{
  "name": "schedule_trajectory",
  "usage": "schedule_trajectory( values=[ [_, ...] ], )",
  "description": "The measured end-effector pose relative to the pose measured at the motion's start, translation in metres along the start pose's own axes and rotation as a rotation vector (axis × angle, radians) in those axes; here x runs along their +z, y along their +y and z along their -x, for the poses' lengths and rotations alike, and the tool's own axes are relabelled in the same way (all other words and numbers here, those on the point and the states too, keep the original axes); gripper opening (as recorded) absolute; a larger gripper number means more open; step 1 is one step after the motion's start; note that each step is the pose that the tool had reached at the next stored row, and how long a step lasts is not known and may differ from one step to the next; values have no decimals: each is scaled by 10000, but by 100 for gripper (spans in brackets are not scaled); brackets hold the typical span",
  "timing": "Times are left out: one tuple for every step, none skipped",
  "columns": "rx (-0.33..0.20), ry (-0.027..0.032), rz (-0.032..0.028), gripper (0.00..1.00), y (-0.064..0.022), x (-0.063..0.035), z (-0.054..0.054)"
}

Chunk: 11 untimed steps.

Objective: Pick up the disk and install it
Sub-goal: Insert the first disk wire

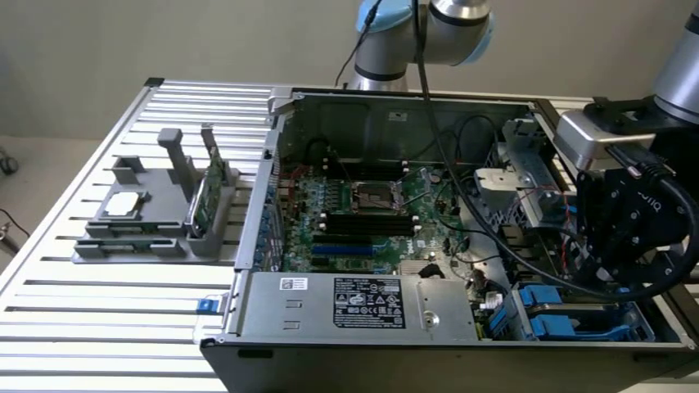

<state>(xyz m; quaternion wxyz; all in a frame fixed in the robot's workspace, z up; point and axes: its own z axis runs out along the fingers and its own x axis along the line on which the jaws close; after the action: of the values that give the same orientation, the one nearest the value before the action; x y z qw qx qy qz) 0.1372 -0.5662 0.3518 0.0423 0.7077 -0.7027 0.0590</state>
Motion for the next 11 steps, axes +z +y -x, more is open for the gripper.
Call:
schedule_trajectory(
  values=[
    [144,3,21,11,0,0,0],
    [293,8,42,11,0,-1,0],
    [450,10,65,11,0,-1,0],
    [596,14,86,11,0,-2,-1],
    [744,18,108,11,0,-3,-1],
    [894,21,129,11,0,-5,-2],
    [1040,22,151,11,0,-6,-2],
    [1184,24,172,11,0,-8,-2],
    [1325,28,192,11,0,-11,-3],
    [1471,34,213,11,0,-16,-3],
    [1619,35,233,11,-1,-19,-3]
  ],
)
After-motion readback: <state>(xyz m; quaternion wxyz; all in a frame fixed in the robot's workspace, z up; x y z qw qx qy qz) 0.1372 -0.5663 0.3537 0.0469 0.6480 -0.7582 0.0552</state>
